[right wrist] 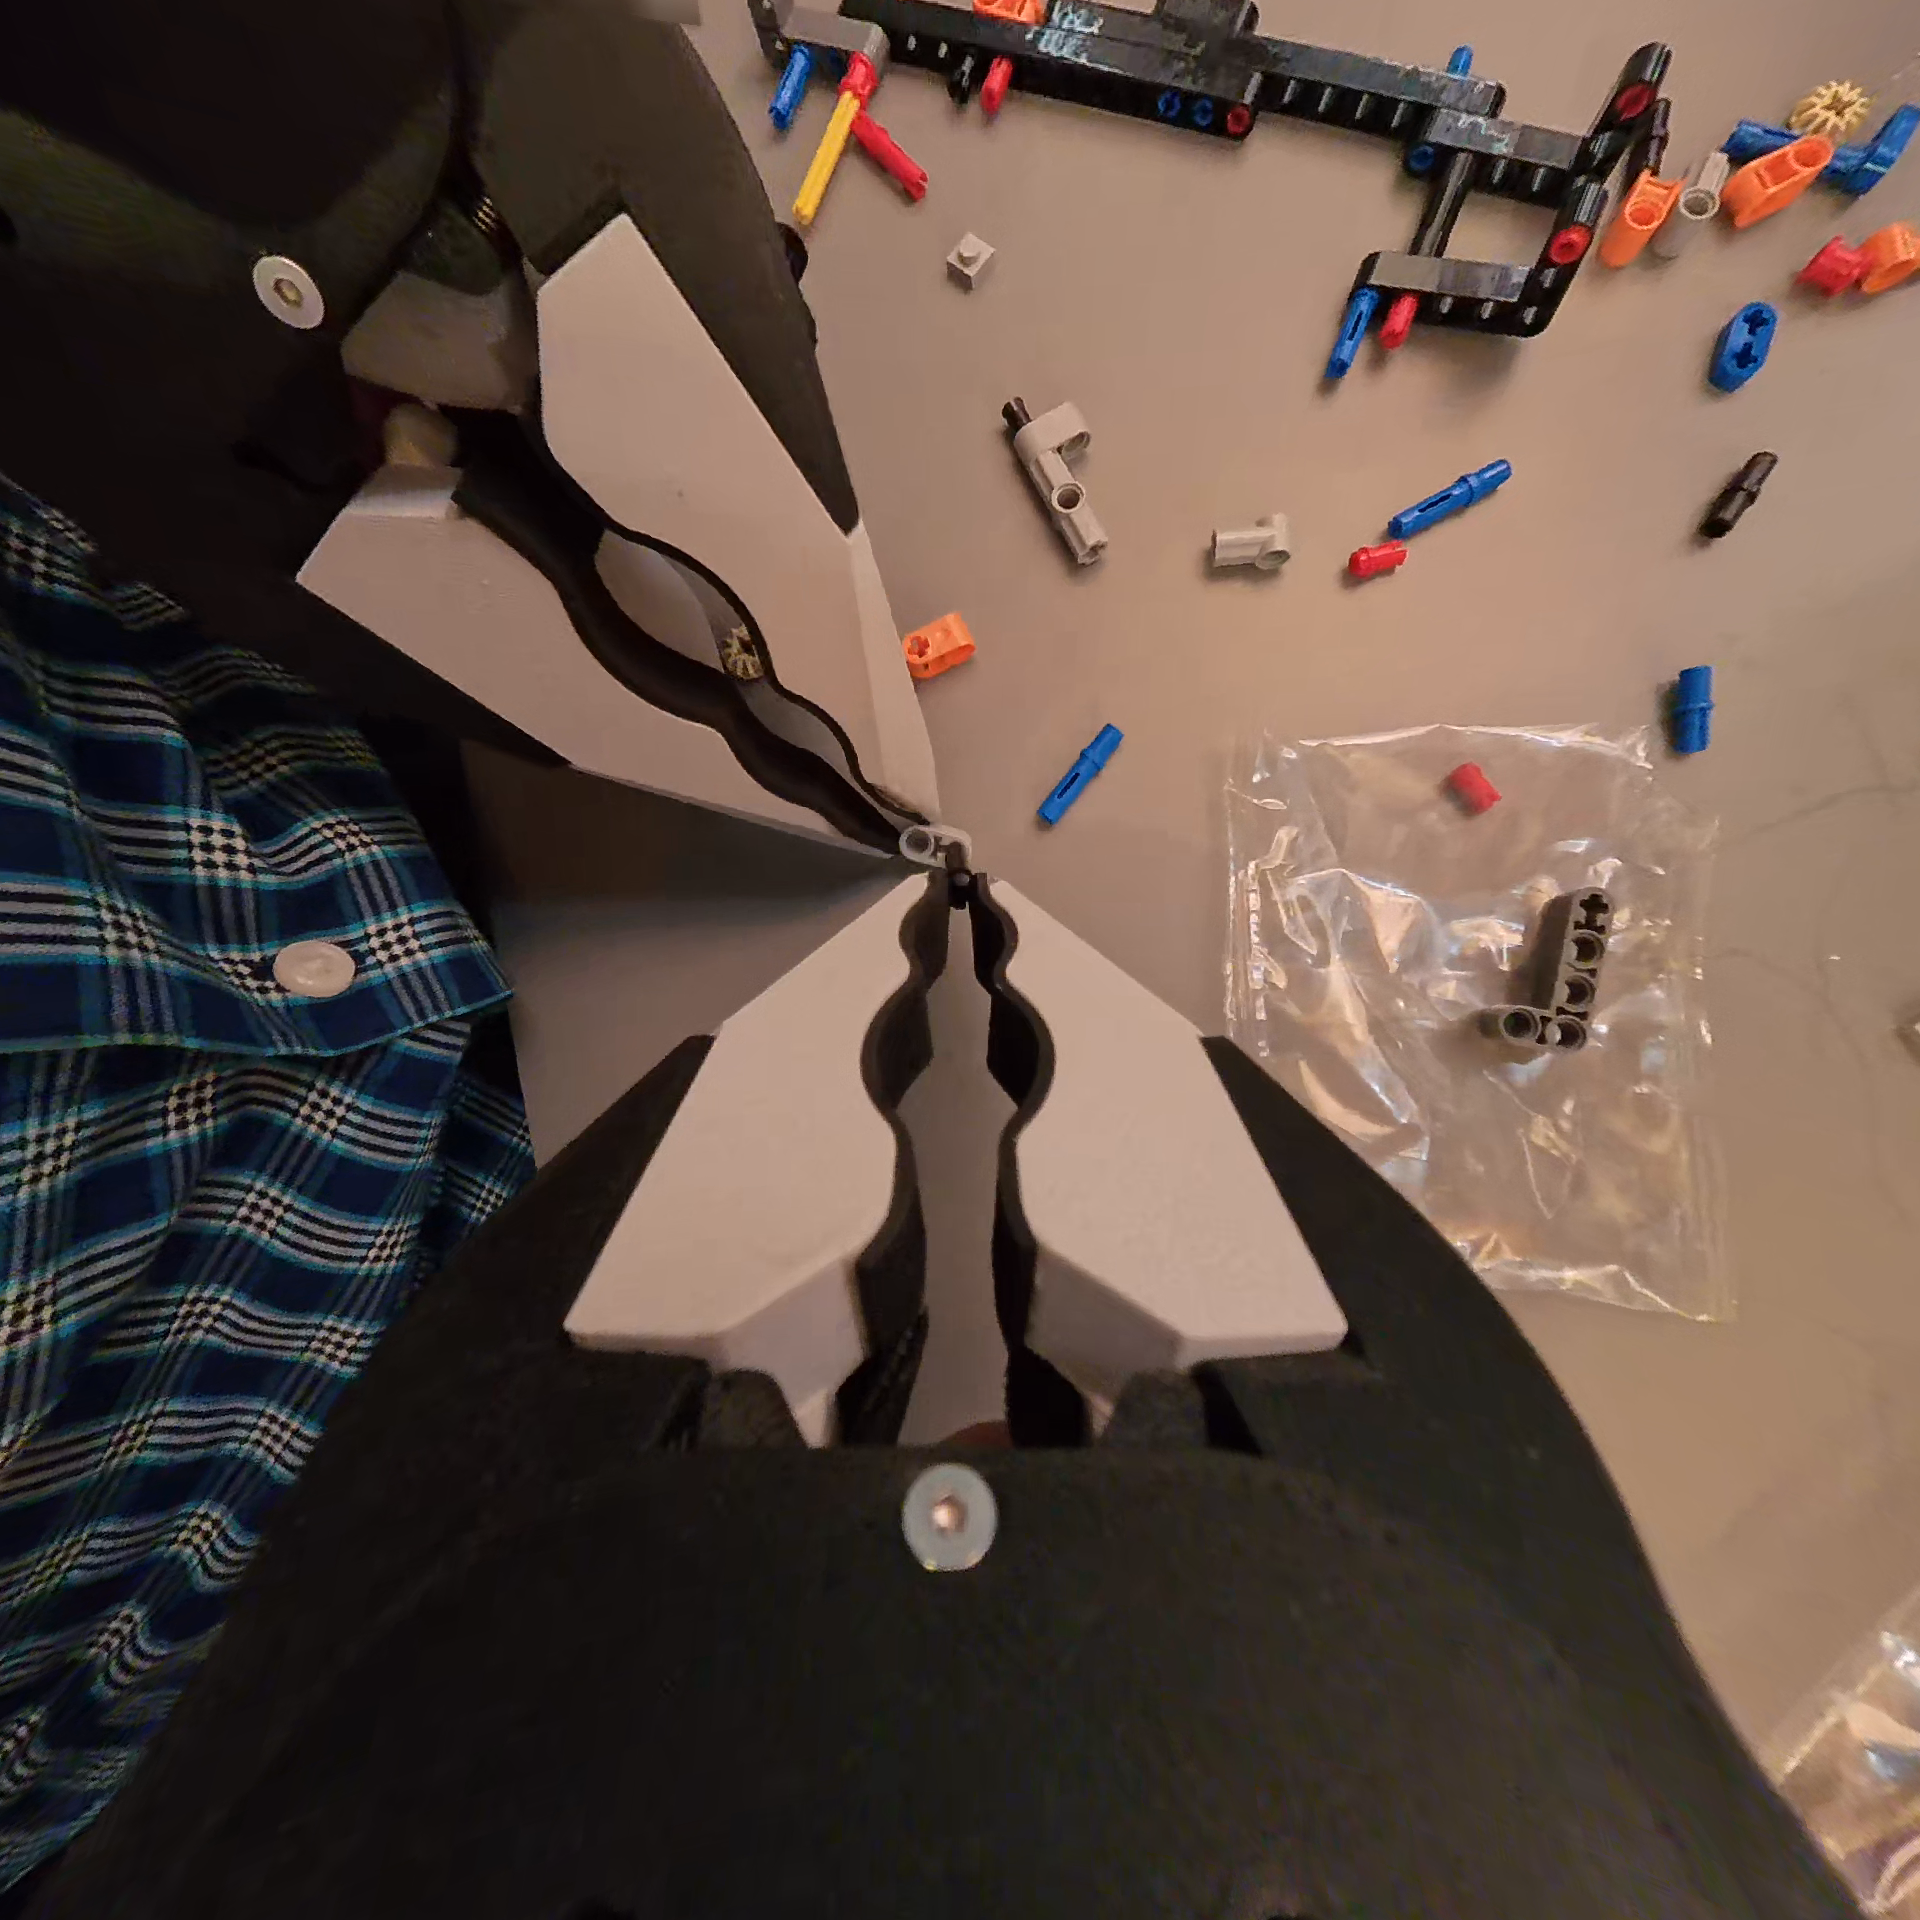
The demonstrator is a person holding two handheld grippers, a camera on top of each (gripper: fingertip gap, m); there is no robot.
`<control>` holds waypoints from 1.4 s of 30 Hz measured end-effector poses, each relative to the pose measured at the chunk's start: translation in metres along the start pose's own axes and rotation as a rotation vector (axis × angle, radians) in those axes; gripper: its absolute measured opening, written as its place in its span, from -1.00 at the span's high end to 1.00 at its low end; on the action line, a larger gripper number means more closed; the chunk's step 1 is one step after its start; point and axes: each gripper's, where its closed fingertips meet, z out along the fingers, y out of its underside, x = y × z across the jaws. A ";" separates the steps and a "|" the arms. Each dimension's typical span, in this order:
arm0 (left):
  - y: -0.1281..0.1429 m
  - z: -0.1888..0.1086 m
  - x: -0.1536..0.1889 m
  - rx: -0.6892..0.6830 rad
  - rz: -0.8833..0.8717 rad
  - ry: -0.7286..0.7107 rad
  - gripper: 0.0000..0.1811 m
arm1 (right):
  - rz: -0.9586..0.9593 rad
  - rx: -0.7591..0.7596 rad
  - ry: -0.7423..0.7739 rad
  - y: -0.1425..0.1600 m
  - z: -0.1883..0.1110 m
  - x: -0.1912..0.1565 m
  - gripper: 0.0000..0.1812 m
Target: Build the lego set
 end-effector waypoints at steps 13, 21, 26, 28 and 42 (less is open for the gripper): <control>-0.005 -0.003 -0.001 0.035 0.027 0.011 1.00 | -0.130 -0.072 0.002 0.002 0.001 0.002 0.98; 0.001 -0.003 -0.002 0.031 -0.009 0.038 1.00 | -0.171 -0.053 -0.019 -0.002 0.000 0.005 0.98; 0.003 -0.004 -0.006 0.037 -0.040 0.048 0.79 | -0.153 -0.013 -0.049 -0.001 0.000 0.001 0.98; 0.003 -0.003 -0.007 0.029 -0.044 0.067 0.75 | -0.131 0.007 -0.057 -0.001 0.000 0.001 0.98; -0.001 0.005 -0.001 -0.009 0.023 0.194 0.85 | -0.092 0.052 -0.074 0.002 -0.003 0.002 0.98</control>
